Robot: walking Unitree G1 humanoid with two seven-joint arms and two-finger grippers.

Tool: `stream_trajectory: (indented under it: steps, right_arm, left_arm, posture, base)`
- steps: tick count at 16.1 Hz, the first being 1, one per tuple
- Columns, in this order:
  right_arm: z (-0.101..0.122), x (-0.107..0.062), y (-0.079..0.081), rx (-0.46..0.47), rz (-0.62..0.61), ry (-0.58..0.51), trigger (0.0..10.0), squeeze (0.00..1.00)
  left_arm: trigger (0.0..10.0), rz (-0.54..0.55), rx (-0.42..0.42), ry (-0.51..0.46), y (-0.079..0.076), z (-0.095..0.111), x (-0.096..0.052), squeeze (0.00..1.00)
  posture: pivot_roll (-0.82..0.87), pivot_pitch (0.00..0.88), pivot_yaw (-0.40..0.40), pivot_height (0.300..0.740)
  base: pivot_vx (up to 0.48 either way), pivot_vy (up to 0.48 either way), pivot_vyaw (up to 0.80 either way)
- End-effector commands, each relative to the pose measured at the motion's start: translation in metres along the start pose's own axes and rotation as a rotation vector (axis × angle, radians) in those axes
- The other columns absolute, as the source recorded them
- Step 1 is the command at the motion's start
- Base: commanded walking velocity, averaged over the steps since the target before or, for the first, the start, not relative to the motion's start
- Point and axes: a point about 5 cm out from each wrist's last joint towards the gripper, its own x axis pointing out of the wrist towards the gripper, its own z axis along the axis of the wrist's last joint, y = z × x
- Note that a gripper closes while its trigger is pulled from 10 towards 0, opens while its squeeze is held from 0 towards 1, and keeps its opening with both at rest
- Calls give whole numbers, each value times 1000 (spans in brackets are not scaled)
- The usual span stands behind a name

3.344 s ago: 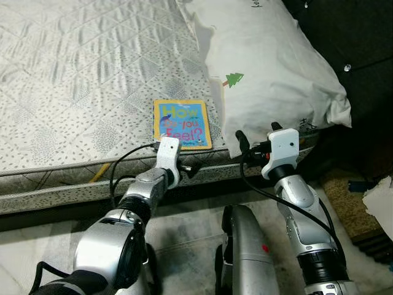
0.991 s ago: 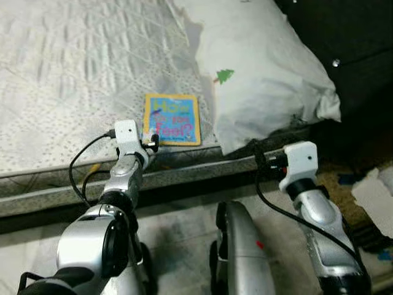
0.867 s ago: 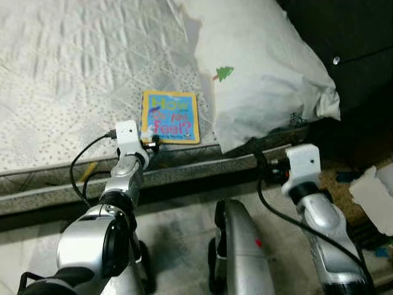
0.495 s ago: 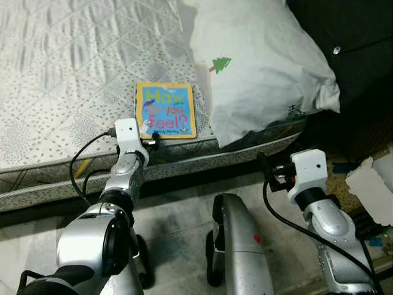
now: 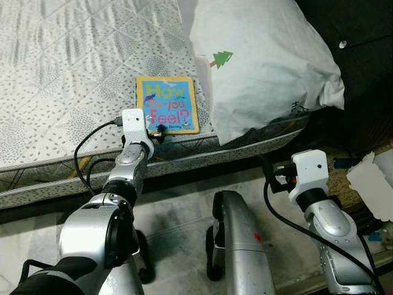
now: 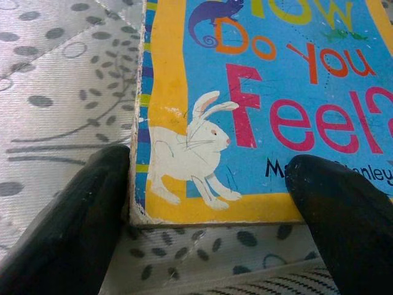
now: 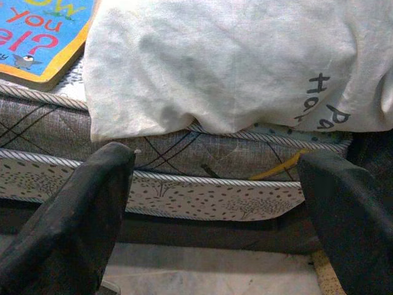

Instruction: Clean up the room

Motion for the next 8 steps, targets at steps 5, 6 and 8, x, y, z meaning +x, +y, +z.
stream_trajectory:
  steps: [5, 6, 8]
  right_arm:
    - [1, 0, -5, -1, -24, -1, 10000, 0]
    - [1, 1, -5, -2, -24, -2, 10000, 0]
    - [3, 3, -5, -1, -25, -8, 10000, 0]
  left_arm:
    - [10000, -42, 28, 69, -14, -12, -1, 0]
    - [10000, -54, 31, 69, -18, -11, -1, 0]
    - [10000, -76, 34, 66, -26, -8, 0, 0]
  posture:
    - [-281, 322, -93, 553]
    - [-280, 320, -93, 553]
    - [-279, 315, -91, 553]
  base:
    - [0, 0, 0]
    - [0, 0, 0]
    - [0, 0, 0]
